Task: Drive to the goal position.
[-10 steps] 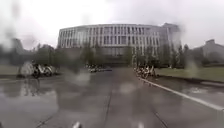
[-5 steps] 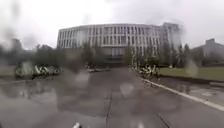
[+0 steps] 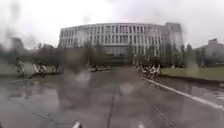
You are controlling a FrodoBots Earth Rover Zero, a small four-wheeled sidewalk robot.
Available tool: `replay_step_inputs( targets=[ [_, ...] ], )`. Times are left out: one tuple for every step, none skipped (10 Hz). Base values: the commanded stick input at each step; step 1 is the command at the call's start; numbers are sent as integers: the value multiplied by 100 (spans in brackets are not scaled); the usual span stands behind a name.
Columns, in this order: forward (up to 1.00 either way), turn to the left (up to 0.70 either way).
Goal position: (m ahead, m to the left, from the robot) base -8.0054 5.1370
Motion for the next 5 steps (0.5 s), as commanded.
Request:
replay_step_inputs(
  targets=[
    [70, 1],
    [70, -1],
    [70, -7],
    [70, -13],
    [70, -13]
  ],
)
